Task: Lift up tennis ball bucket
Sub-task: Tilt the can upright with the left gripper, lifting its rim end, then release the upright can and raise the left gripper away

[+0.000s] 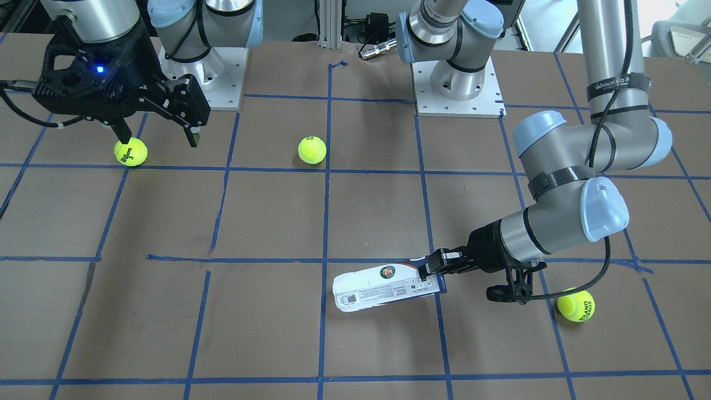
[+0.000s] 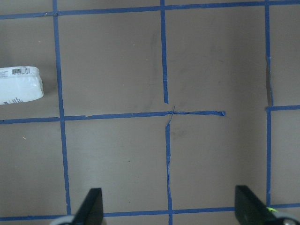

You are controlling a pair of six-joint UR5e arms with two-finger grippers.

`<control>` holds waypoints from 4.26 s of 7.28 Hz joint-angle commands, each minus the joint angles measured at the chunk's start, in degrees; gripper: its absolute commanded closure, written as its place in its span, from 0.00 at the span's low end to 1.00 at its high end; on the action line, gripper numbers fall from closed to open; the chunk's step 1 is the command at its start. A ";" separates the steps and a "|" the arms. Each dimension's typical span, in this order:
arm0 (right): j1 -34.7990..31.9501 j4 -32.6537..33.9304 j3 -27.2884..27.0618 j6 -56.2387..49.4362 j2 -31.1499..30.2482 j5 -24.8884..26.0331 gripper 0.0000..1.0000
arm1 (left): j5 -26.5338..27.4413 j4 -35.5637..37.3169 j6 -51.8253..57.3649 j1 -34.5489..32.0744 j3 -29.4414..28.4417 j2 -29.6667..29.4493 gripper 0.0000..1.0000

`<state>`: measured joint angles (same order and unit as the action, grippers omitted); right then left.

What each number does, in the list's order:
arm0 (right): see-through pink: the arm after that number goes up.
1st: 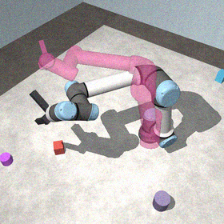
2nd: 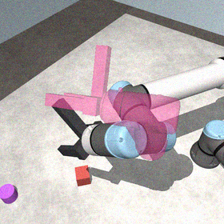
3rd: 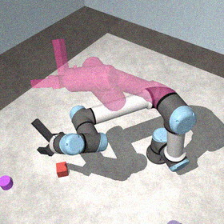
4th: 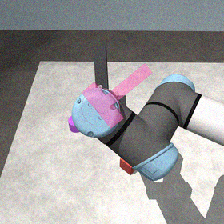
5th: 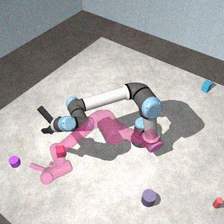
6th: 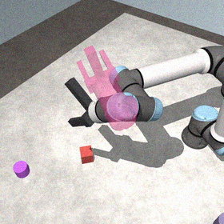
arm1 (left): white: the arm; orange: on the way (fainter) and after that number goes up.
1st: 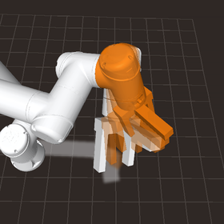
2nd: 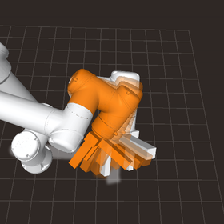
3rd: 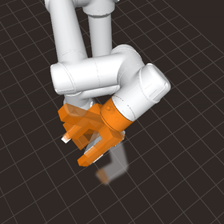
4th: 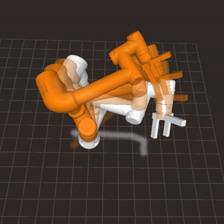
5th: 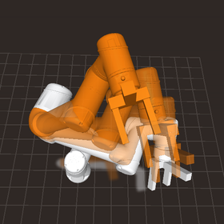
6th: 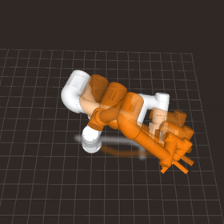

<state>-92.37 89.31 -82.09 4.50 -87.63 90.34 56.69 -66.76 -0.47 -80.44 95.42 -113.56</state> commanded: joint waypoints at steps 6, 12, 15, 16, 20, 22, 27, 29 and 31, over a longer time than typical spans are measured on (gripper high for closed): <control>0.79 -0.28 0.09 0.15 0.00 -0.25 0.00 | 16.42 -1.61 -5.31 -7.17 -10.24 2.12 1.00; 1.84 -0.54 0.00 0.15 -0.26 -0.52 0.00 | 31.20 -1.71 -4.53 -16.85 -11.83 1.33 1.00; 1.93 -0.63 0.00 0.15 -0.26 -0.43 0.00 | 30.77 -1.71 -6.55 -17.65 -11.74 0.98 0.22; 1.93 -0.63 0.00 0.15 -0.26 -0.43 0.00 | 30.50 -1.97 -6.56 -17.82 -11.66 1.41 0.00; 1.93 -0.63 0.00 0.15 -0.26 -0.34 0.00 | 28.48 -6.07 -6.38 -17.30 -14.02 5.97 0.00; 1.93 -0.63 0.00 -0.11 -0.26 -0.17 0.00 | 29.09 -15.81 -4.29 -15.11 -18.49 9.13 0.00; 1.85 -0.71 0.00 -0.90 -0.44 -0.08 0.00 | 33.28 -24.74 11.46 -2.27 -13.36 17.75 0.00; 1.85 -0.72 -0.09 -0.90 -0.62 -0.08 0.00 | 33.23 -24.65 11.37 -2.53 -10.52 20.56 0.00; 1.85 -0.72 -0.09 -0.90 -0.62 -0.08 0.00 | 33.14 -24.73 10.50 -2.97 -10.08 21.36 0.00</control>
<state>-90.53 88.60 -82.17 3.61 -88.23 90.26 89.91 -91.43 10.37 -83.24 84.84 -92.75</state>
